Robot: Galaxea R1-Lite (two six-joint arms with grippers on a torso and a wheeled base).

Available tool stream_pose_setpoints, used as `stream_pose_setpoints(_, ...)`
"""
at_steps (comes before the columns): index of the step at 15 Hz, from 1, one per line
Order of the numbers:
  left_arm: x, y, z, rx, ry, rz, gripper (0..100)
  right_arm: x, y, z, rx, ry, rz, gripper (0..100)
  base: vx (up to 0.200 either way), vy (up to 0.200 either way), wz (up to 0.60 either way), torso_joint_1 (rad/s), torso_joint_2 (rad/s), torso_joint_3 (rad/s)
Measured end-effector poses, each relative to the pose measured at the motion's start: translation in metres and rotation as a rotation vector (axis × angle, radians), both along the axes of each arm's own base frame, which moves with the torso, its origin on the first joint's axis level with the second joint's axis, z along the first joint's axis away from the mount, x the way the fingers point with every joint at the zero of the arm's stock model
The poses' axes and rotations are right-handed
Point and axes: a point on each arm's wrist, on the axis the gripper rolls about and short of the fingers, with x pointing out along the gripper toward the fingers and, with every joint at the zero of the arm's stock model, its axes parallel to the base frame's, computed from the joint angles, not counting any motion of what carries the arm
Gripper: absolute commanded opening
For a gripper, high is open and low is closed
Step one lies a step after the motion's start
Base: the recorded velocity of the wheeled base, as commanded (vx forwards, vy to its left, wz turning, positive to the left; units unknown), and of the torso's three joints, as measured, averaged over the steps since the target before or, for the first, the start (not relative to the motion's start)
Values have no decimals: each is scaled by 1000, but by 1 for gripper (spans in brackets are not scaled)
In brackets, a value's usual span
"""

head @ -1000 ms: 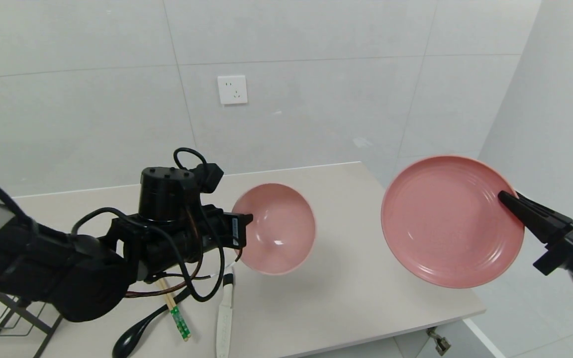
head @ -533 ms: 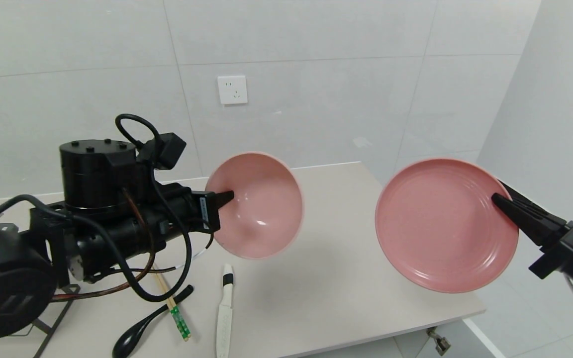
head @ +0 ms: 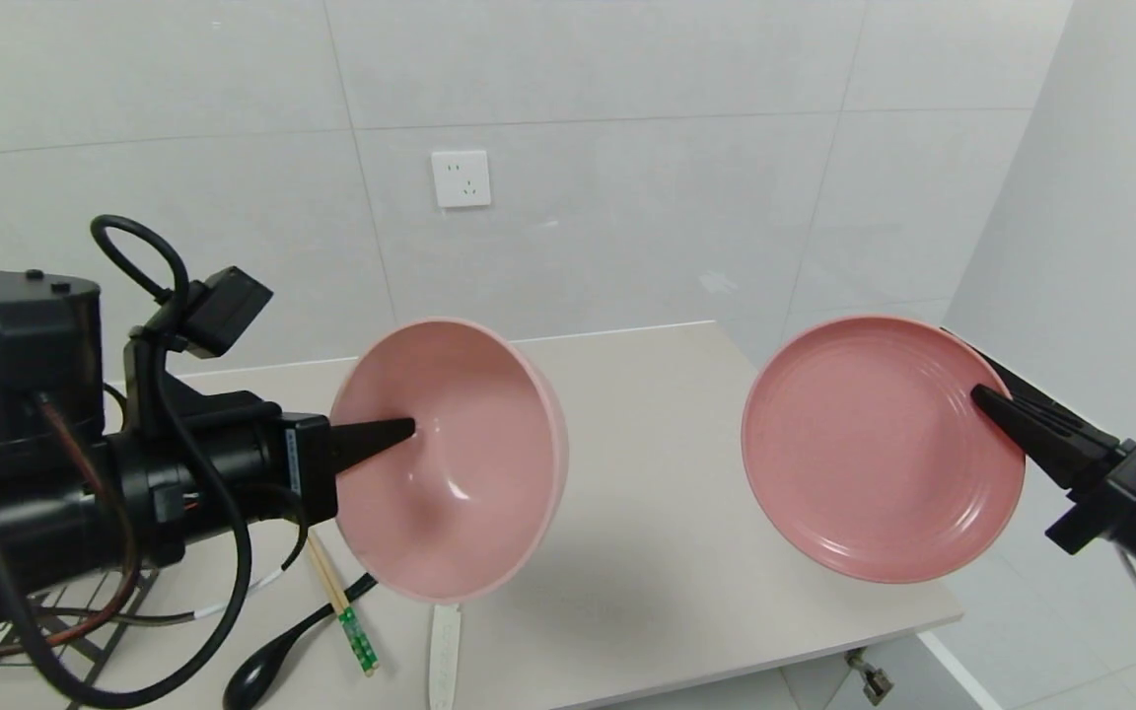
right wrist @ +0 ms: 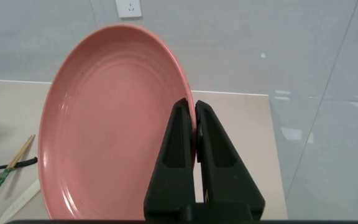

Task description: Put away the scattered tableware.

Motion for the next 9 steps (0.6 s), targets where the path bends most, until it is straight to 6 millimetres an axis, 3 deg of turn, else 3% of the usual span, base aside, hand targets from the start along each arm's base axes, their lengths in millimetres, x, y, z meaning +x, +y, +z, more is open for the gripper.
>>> stream_pose_setpoints(5, -24, 13, -12, -26, 24, -62, 0, -2, 7, -2, -11, 11, 44, 0, 0, 0, 0, 0, 0, 0)
stream_pose_setpoints(9, -30, 32, -17, 14, -39, -39, 0, -2, 10, -3, -11, 17, 56, 0, 0, 0, 0, 0, 0, 0)
